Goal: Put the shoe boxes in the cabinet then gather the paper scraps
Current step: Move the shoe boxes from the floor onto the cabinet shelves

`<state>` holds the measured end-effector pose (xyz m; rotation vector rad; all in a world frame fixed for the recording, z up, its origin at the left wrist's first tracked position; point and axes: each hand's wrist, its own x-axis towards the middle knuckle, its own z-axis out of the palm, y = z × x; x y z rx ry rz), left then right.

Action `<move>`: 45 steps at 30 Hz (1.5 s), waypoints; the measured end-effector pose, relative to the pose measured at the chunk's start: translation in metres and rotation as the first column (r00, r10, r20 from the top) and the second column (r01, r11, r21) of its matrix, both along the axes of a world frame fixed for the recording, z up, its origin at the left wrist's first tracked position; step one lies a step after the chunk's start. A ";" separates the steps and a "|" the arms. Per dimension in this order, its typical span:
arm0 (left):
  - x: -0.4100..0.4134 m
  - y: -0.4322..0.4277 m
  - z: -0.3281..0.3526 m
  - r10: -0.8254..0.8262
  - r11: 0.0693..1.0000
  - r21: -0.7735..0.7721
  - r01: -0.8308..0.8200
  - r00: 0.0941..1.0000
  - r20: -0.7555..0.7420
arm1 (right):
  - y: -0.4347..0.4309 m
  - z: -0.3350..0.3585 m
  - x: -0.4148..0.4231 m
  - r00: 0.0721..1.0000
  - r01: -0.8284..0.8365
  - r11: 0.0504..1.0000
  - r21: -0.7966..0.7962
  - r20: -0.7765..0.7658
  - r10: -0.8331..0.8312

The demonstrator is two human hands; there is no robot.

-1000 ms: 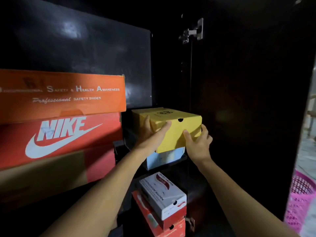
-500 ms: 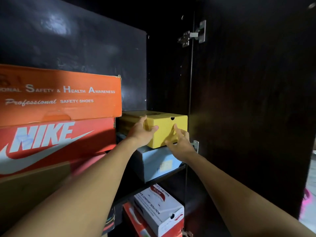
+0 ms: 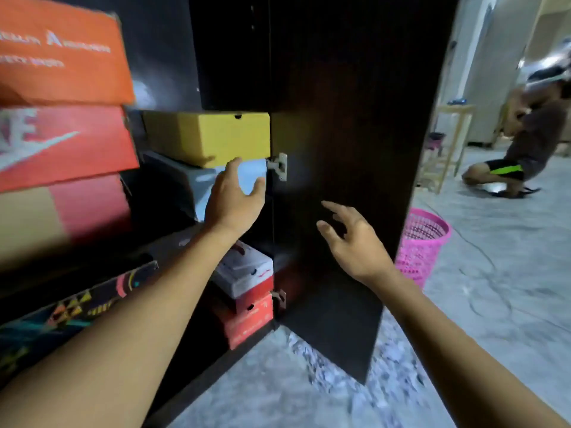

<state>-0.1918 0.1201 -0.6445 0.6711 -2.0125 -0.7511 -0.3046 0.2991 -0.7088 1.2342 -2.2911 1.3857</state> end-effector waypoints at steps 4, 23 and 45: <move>-0.006 0.086 -0.071 -0.219 0.974 0.092 0.209 0.968 0.121 | 0.095 -0.076 0.017 0.990 0.127 0.992 -0.022 0.070 -0.126; -0.038 0.400 -0.391 -0.761 0.590 0.795 0.140 0.425 0.490 | 0.398 -0.360 0.063 0.288 0.469 0.588 0.659 0.515 -0.807; -0.011 0.401 -0.436 -0.748 0.337 0.941 0.002 0.609 0.266 | 0.412 -0.401 0.071 0.201 0.338 0.934 -0.112 0.979 0.044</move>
